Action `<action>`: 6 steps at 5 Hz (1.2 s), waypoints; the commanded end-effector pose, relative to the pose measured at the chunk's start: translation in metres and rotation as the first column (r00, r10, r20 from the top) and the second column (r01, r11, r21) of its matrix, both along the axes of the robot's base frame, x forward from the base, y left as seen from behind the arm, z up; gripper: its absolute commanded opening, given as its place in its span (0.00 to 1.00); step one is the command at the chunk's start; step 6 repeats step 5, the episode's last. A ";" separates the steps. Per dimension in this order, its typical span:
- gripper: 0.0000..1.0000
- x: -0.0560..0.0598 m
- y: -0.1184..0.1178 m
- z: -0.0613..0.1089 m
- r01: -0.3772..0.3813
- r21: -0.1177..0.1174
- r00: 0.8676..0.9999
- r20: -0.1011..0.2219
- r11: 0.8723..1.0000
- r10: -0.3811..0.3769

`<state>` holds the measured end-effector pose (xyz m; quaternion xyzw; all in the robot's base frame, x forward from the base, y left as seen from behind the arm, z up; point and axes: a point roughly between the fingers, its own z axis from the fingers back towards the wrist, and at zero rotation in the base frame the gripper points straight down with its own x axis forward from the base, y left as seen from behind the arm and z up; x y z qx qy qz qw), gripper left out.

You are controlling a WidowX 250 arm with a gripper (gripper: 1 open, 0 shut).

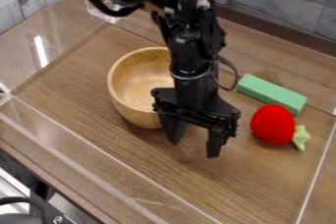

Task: Move the red fruit to the right

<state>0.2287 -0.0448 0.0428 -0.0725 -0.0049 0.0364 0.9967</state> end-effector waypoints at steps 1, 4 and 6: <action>1.00 0.003 -0.003 0.009 -0.023 0.000 0.999 0.049 1.000 0.023; 0.00 -0.013 0.000 0.023 -0.144 0.001 0.989 0.042 0.990 0.144; 0.00 -0.016 0.003 0.025 -0.099 0.004 0.994 0.039 0.995 0.098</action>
